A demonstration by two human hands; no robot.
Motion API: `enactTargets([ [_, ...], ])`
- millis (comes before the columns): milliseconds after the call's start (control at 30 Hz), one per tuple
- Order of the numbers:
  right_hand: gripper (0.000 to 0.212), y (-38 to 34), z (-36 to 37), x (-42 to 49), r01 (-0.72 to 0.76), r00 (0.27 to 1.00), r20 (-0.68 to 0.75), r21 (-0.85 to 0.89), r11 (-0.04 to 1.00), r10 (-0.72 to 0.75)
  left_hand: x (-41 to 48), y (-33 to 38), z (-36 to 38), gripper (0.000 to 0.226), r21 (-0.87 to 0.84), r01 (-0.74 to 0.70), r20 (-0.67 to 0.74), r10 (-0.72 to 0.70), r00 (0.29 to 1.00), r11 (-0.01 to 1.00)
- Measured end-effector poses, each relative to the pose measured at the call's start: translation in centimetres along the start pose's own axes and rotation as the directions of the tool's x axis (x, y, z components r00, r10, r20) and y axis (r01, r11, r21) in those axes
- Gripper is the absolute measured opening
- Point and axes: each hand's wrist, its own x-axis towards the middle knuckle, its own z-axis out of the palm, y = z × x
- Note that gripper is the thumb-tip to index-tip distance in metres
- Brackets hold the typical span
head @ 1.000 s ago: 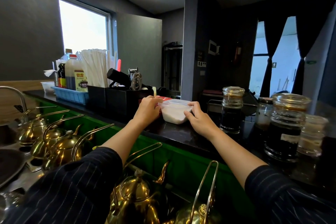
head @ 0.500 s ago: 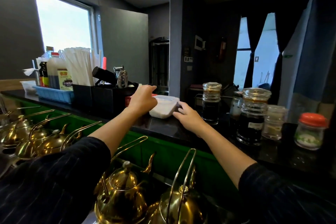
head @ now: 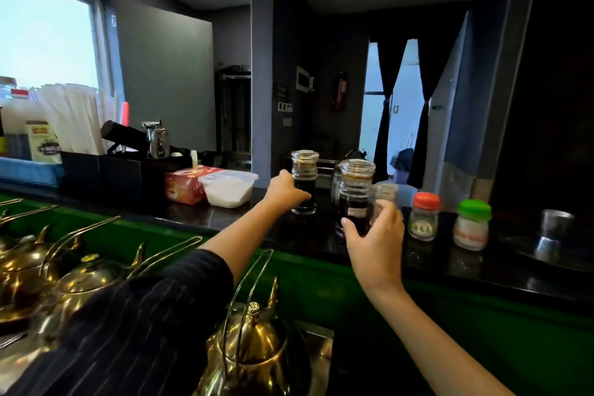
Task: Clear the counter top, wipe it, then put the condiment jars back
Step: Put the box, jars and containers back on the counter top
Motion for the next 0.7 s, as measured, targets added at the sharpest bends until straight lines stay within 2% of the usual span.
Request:
enactTargets([
  [67, 0.069, -0.1, 0.2, 0.9, -0.088, 0.994, 0.072, 0.017, 0.996, 0.086, 0.4, 0.1, 0.5, 0.066, -0.067, 0.075, 0.0, -0.075, 0.997, 0.995],
  [133, 0.074, 0.0, 0.8, 1.6, -0.163, 0.978, 0.14, 0.042, 0.986, 0.155, 0.9, -0.2, 1.0, 0.072, -0.124, 0.146, 0.01, -0.146, 0.989, 0.981],
  [300, 0.059, 0.5, 2.4, 3.3, -0.264, 0.942, 0.225, 0.045, 0.963, 0.248, 2.4, -1.6, 2.7, 0.07, -0.189, 0.182, 0.031, -0.18, 0.983, 0.965],
  [467, 0.052, 0.5, 2.6, 3.5, -0.212, 0.948, 0.234, -0.036, 0.977, 0.215, 3.2, -2.4, 3.7, 0.054, -0.214, 0.152, 0.036, -0.148, 0.988, 0.965],
  [633, 0.072, -0.7, 3.8, 3.2, -0.149, 0.936, 0.318, -0.041, 0.988, 0.154, 3.3, -2.8, 2.5, 0.059, -0.186, 0.138, 0.004, -0.14, 0.99, 0.973],
  [700, 0.071, -1.4, 4.7, 3.3, -0.14, 0.927, 0.344, -0.059, 0.988, 0.152, 3.1, -3.5, 1.6, 0.058, -0.168, 0.147, -0.018, -0.152, 0.988, 0.975],
])
